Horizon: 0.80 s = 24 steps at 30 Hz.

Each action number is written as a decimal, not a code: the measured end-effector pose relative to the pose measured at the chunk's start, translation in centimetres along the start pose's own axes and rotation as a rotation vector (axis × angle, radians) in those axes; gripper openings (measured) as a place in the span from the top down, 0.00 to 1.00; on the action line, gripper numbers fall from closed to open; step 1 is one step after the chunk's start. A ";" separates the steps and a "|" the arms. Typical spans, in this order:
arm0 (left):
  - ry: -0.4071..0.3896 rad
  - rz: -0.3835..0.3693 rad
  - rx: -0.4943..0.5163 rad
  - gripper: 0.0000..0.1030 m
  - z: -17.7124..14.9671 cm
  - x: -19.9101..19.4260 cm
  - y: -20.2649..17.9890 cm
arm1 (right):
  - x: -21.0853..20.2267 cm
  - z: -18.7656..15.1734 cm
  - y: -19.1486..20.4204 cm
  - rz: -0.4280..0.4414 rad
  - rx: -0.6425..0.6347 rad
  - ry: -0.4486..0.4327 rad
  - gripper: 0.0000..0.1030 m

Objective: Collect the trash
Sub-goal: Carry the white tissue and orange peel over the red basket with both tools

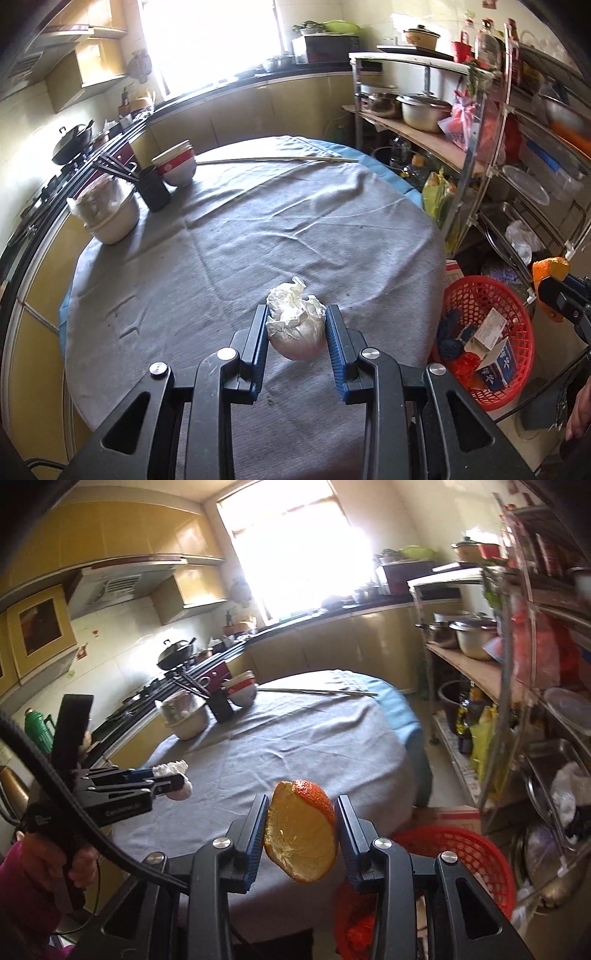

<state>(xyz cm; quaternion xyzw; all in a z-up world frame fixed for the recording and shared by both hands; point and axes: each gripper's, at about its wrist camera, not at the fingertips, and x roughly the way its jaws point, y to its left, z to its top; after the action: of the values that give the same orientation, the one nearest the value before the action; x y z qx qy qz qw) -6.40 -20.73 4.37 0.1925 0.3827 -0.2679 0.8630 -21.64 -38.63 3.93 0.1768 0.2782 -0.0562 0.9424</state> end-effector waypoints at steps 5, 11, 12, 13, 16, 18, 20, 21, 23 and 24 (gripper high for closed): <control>0.001 -0.013 0.031 0.69 0.4 0.1 -1.6 | -0.8 -0.4 -1.8 -0.033 0.028 0.011 0.62; 0.003 -0.027 0.071 0.69 0.8 0.2 -3.8 | -1.6 -0.8 -3.3 -0.057 0.058 0.009 0.62; 0.002 -0.029 0.080 0.69 0.9 0.2 -4.2 | -1.6 -0.8 -3.4 -0.060 0.061 0.008 0.62; 0.002 -0.033 0.087 0.69 1.0 0.2 -4.5 | -1.8 -0.9 -3.7 -0.063 0.066 0.007 0.62; 0.001 -0.038 0.110 0.69 1.1 0.2 -5.7 | -2.0 -1.1 -4.4 -0.066 0.081 0.006 0.62; 0.001 -0.042 0.125 0.69 1.2 0.2 -6.5 | -2.1 -1.2 -4.7 -0.068 0.088 0.005 0.62; 0.004 -0.047 0.138 0.69 1.3 0.3 -7.2 | -2.2 -1.4 -5.2 -0.069 0.096 0.006 0.62; 0.003 -0.047 0.146 0.69 1.4 0.3 -7.6 | -2.4 -1.5 -5.4 -0.072 0.100 0.003 0.62; 0.003 -0.050 0.160 0.69 1.5 0.3 -8.3 | -2.6 -1.6 -5.9 -0.074 0.112 -0.001 0.62; 0.004 -0.054 0.165 0.69 1.5 0.4 -8.7 | -2.7 -1.7 -6.1 -0.075 0.117 -0.002 0.62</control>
<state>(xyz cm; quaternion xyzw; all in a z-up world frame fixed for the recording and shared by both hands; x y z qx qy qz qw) -10.67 -28.46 3.95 0.2532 0.3659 -0.3212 0.8360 -26.02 -43.68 2.25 0.2209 0.2800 -0.1080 0.9280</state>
